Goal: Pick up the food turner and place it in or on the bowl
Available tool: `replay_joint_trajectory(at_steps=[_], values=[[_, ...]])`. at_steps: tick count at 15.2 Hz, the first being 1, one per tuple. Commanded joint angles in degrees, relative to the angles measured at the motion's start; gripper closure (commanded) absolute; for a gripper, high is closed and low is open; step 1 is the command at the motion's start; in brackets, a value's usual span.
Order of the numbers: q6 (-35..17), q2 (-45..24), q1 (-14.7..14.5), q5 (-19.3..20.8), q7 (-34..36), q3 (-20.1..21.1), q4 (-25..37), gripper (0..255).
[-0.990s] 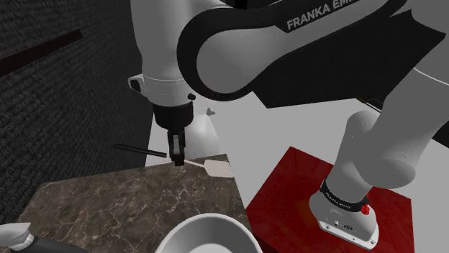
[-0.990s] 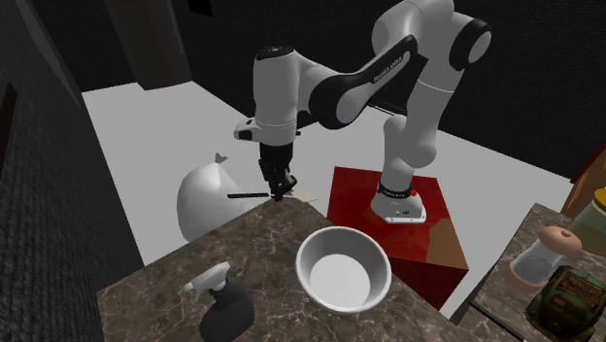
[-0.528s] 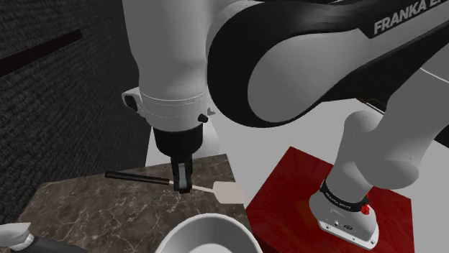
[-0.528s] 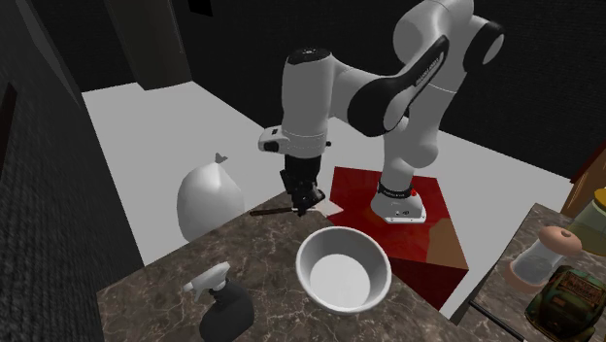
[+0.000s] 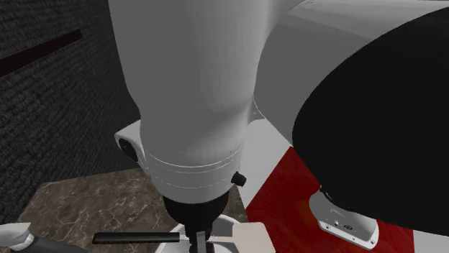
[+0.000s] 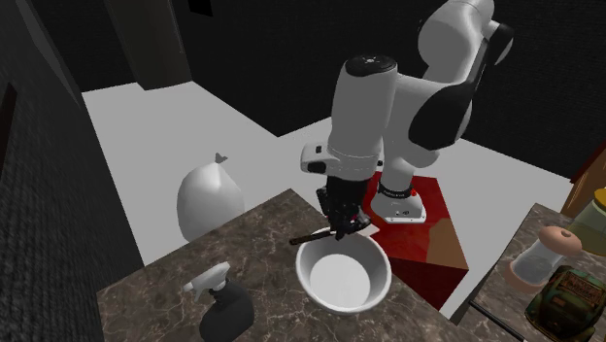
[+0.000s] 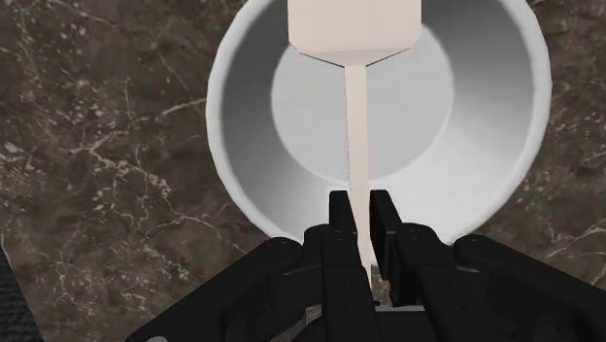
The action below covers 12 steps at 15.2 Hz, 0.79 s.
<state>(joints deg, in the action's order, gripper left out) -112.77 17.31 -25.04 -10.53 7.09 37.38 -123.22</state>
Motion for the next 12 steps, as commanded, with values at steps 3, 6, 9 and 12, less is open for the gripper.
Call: replay_joint_trajectory(at_steps=[3, 6, 9, 12], values=[[-1.10, -0.49, -0.75, -0.08, 2.65, 1.97, -0.41, 255], [-3.47, -1.09, -0.75, 0.05, 2.84, 2.45, -2.26, 255], [-5.87, -1.82, -0.71, 0.26, 3.10, 2.96, -4.00, 255], [-8.29, -2.72, -0.63, 0.59, 3.45, 3.51, -5.64, 255]])
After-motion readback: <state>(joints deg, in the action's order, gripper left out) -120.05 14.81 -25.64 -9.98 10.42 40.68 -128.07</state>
